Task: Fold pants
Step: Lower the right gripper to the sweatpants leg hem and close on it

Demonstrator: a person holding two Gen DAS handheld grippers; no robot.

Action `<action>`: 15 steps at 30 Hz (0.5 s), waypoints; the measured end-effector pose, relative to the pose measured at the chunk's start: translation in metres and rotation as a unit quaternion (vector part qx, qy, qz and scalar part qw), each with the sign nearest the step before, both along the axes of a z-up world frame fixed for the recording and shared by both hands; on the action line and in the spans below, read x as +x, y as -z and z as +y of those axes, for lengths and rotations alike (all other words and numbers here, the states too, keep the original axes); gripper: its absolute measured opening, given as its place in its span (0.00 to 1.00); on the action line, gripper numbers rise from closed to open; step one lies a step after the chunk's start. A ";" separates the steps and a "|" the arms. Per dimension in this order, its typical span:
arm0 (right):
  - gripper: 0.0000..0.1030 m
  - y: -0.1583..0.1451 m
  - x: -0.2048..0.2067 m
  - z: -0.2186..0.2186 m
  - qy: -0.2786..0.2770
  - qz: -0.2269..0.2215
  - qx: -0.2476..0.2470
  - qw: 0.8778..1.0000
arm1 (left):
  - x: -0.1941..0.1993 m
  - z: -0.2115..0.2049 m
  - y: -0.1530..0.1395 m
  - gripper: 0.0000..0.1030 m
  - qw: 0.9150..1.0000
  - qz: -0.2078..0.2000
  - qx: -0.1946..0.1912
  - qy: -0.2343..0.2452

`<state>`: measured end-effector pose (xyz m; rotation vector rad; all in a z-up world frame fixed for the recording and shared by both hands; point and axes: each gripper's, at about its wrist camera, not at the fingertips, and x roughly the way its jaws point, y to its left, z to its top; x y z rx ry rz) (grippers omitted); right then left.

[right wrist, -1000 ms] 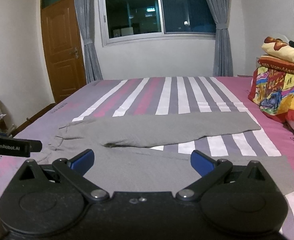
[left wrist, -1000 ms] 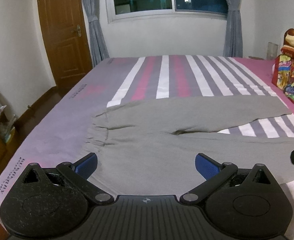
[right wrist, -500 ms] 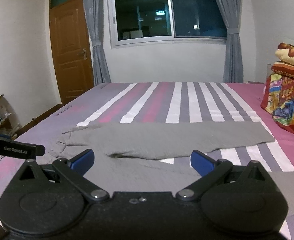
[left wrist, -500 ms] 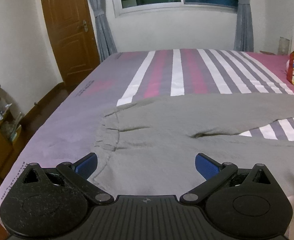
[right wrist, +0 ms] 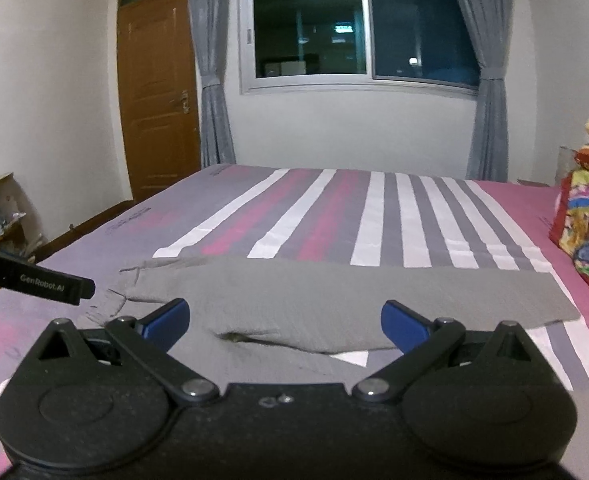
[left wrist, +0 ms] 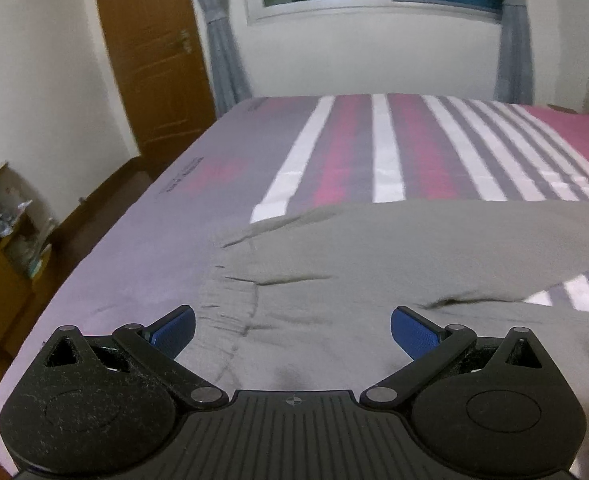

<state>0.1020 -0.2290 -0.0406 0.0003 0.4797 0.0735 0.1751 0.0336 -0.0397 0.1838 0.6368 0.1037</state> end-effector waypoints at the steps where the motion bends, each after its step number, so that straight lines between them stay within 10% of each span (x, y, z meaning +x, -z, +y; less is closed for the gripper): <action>1: 0.99 0.001 0.004 0.001 -0.003 -0.003 -0.004 1.000 | 0.006 0.002 0.002 1.00 1.000 0.005 -0.003 -0.001; 15: 0.92 0.021 0.084 0.015 -0.047 0.008 -0.012 0.999 | 0.083 0.014 0.032 1.00 0.999 0.036 -0.002 -0.019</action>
